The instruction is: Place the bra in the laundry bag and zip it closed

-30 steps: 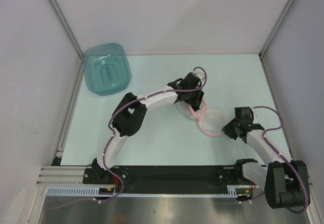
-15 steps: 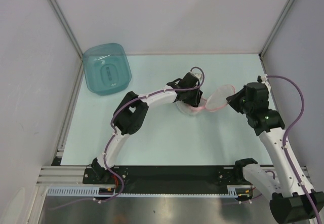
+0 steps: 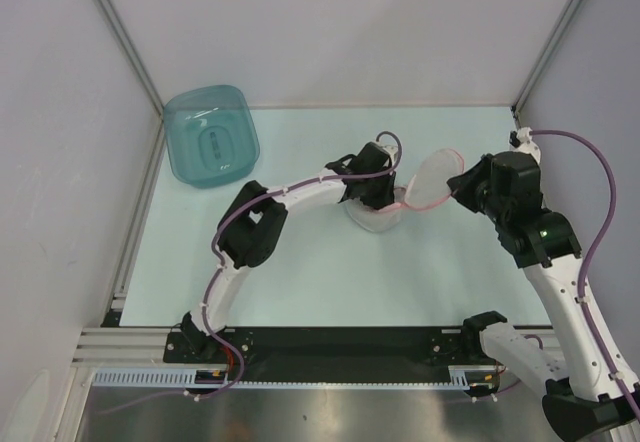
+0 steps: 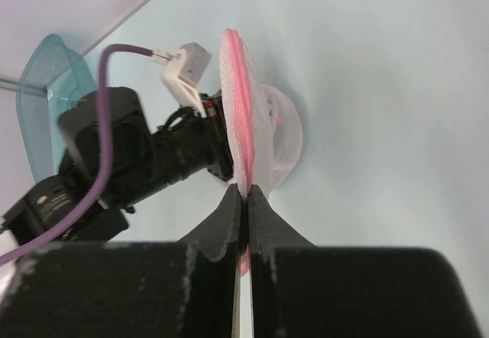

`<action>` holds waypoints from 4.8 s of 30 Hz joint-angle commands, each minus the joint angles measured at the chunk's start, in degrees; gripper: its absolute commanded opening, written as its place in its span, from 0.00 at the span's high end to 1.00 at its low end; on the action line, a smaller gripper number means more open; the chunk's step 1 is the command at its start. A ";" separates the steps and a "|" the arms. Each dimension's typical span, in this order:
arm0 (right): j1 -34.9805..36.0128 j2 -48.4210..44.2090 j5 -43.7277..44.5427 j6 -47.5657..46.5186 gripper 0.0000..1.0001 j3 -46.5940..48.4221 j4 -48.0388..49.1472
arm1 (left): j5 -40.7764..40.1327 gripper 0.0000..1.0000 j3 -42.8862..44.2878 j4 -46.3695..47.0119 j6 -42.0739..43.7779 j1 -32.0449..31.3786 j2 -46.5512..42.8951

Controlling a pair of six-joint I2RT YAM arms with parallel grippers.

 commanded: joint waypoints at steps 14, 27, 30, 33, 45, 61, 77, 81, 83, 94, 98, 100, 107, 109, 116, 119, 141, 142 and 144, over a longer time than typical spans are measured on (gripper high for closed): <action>-3.06 -4.36 -5.95 -7.84 1.00 -8.08 0.81 | 3.95 0.33 12.11 -12.90 10.91 7.50 -7.50; -6.50 -4.18 -10.88 -9.25 1.00 -7.46 1.17 | -1.22 0.43 17.31 -15.89 15.68 5.48 2.53; -7.28 -4.09 -10.71 -9.69 1.00 -7.11 1.08 | -4.83 0.65 21.53 -18.26 15.59 5.30 4.65; -9.13 -3.13 -9.31 -11.26 1.00 -4.83 -0.32 | -7.29 1.00 26.71 -20.55 15.33 5.57 2.91; -10.89 -1.37 -2.09 -16.54 1.00 10.32 -9.83 | -8.36 1.00 22.50 -21.86 14.01 7.84 -7.22; -11.94 -0.84 -11.32 -15.67 1.00 1.25 -7.54 | 4.66 0.79 12.16 -14.15 8.82 8.21 -8.51; -11.86 1.00 -13.17 -13.38 0.97 1.68 -8.15 | -13.28 0.17 -41.11 43.68 16.02 -13.14 -47.73; -11.86 1.00 -14.83 -12.94 0.96 1.24 -7.71 | -12.92 0.09 -39.56 44.40 21.81 -18.07 -42.13; -11.86 1.00 -15.36 -12.68 0.96 1.33 -7.62 | -16.15 0.08 -39.28 46.23 25.06 -20.70 -39.92; -11.94 -0.23 -18.62 -11.71 0.95 1.07 -7.71 | -20.75 0.07 -29.09 43.70 28.33 -22.21 -27.43; -11.86 -0.40 -19.40 -11.10 0.93 0.80 -7.36 | -19.07 0.11 -26.63 42.29 27.20 -22.21 -25.67; -11.95 -0.58 -19.76 -11.01 0.92 0.45 -6.75 | -19.34 0.13 -25.58 41.15 27.01 -22.12 -24.97; -11.86 -0.75 -21.34 -10.83 0.91 0.89 -6.48 | -21.36 0.46 -20.05 36.67 25.79 -21.51 -22.33; -11.86 -1.02 -21.17 -11.00 0.87 1.06 -6.65 | -20.57 0.66 -19.25 34.47 24.91 -20.63 -21.97; -12.21 -1.81 -18.35 -11.71 0.49 1.24 -6.83 | -3.82 1.00 -22.39 35.67 9.11 -13.69 -25.66; -12.30 -3.29 -17.74 -11.36 0.32 1.68 -6.84 | 4.08 1.00 -25.74 40.52 1.10 -10.26 -26.63; -15.46 0.04 -38.48 0.41 0.13 -31.27 33.40 | 25.22 1.00 -34.98 77.70 -47.51 6.00 -17.67; -15.46 0.13 -38.48 1.64 0.14 -32.24 35.34 | 25.22 1.00 -35.32 79.27 -48.65 6.18 -16.89; -15.55 0.13 -37.69 5.15 0.15 -35.57 41.66 | 24.96 1.00 -35.85 81.48 -51.81 6.62 -16.18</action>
